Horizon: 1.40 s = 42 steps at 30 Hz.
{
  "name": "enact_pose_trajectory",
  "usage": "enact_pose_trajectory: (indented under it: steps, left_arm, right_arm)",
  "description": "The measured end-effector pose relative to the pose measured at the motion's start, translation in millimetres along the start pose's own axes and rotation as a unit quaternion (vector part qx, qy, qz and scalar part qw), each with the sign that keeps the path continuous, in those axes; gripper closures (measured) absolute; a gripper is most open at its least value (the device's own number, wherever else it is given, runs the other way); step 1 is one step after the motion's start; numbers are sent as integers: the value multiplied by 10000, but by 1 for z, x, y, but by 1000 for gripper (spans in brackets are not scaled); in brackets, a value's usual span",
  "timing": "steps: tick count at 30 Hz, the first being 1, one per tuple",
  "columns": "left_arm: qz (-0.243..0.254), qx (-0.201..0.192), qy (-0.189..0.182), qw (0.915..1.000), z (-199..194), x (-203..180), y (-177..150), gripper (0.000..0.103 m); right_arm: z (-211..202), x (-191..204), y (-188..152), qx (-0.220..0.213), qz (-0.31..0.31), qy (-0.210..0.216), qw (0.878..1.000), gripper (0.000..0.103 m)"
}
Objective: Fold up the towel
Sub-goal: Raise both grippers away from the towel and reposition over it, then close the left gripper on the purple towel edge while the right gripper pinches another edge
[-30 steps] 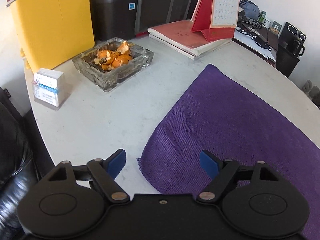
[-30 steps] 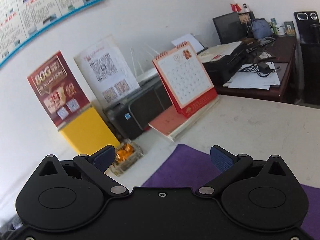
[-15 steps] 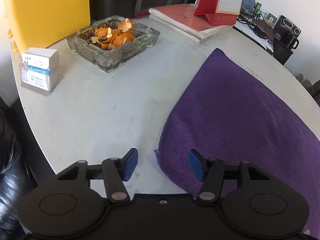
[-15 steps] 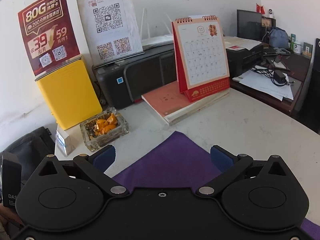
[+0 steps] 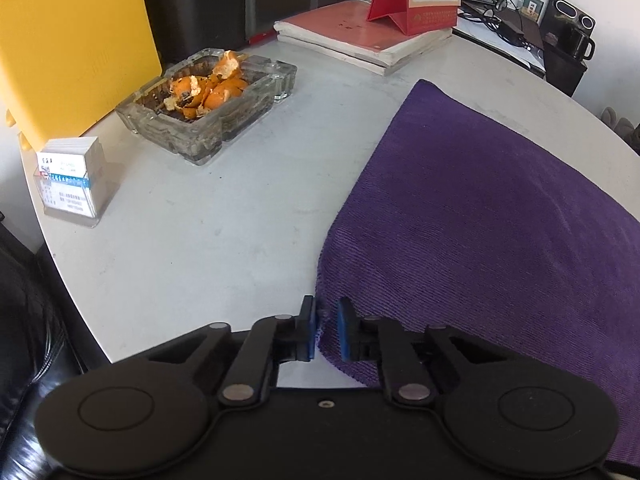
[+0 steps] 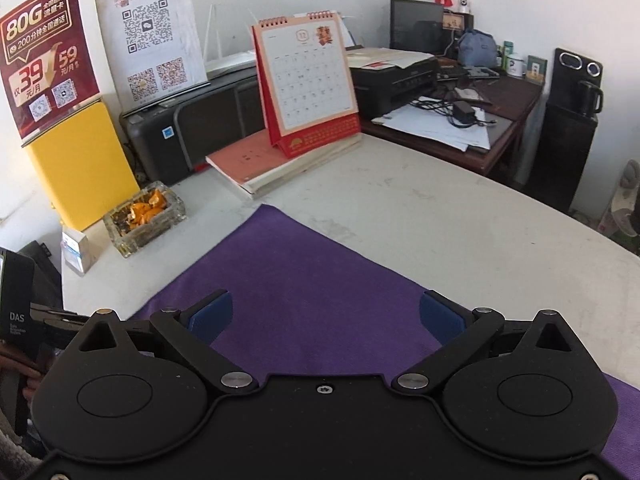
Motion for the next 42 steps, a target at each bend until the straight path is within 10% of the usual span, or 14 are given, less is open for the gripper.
enact_pose_trajectory:
  steps: [8,19,28,42]
  left_arm:
    - [-388,220,-285,9986,2,5,3,99]
    - [-540,534,-201,9969,3,3,12,99]
    - [-364,565,-31,9977,4,-2,14,99]
    - [-83,558,44,9984,5,-6,12,98]
  right_arm:
    - [-55,-71,-83,172,568,-1082,9924,22]
    - [-101,-181,-290,1114,3504,-2320,9005,48]
    - [-91,-193,-321,1174,4116,-2185,8769,57]
    - [-92,-186,-313,1364,3949,-2054,8850,93]
Point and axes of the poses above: each gripper's, at about its wrist camera, not at the fingertips, and z roughly the way its jaws point, x to its left, y to its top, the point moved 6 cm from there along z, roughly the way its jaws point, and after that the axes turned 13 degrees about x, right-handed, at the moved point
